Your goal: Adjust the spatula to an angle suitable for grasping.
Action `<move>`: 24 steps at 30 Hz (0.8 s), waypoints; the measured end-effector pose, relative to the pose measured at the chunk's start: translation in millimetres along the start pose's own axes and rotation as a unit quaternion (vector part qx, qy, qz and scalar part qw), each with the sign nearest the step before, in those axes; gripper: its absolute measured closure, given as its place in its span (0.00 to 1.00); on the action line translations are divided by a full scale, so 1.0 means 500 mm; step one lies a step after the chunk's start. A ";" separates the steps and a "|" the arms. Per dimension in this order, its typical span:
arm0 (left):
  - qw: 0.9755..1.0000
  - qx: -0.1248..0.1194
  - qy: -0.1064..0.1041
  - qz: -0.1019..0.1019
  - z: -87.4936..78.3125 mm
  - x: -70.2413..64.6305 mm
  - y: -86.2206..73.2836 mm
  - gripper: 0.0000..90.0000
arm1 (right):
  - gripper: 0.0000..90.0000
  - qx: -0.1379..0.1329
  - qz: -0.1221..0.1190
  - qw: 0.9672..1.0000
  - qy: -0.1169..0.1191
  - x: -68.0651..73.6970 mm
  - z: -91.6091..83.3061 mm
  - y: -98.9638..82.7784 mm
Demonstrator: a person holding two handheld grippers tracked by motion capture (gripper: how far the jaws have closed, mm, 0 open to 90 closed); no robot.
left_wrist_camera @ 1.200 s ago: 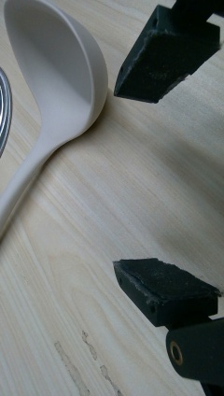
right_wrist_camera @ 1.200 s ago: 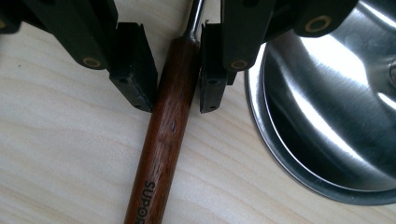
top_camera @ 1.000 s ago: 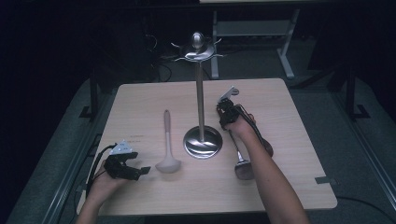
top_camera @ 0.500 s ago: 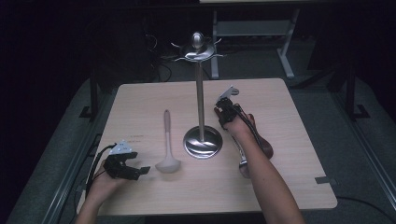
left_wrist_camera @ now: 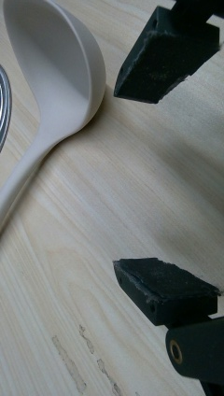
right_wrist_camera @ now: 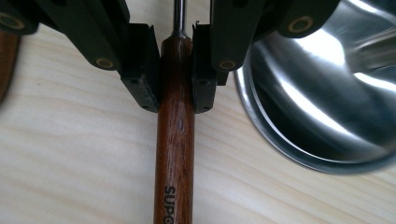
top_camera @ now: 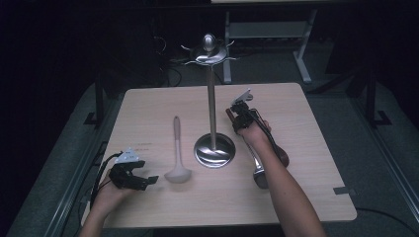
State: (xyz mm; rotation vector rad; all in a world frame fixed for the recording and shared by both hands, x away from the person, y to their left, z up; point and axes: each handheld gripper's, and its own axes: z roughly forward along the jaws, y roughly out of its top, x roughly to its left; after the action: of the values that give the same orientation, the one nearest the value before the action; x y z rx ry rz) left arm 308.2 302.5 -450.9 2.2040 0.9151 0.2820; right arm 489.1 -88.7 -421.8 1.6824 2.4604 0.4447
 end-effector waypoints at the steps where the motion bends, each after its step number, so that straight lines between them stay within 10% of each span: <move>1: 1.000 0.000 0.000 0.000 0.000 0.000 0.000 0.16 | 0.82 0.000 0.000 1.000 0.000 0.000 0.000 0.000; 14: 1.000 -0.001 -0.002 -0.001 0.002 -0.004 0.001 0.16 | 0.82 -0.141 -0.006 0.989 0.040 -0.012 -0.106 -0.066; 24: 1.000 -0.002 -0.001 0.000 0.003 -0.006 0.002 0.16 | 0.82 -0.249 -0.025 0.965 0.074 -0.029 -0.178 -0.133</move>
State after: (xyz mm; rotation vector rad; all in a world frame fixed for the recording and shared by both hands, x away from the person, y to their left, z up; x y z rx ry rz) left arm 307.3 299.3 -451.2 2.2005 0.9118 0.2816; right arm 411.4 -139.7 -359.2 1.4151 2.2156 1.1087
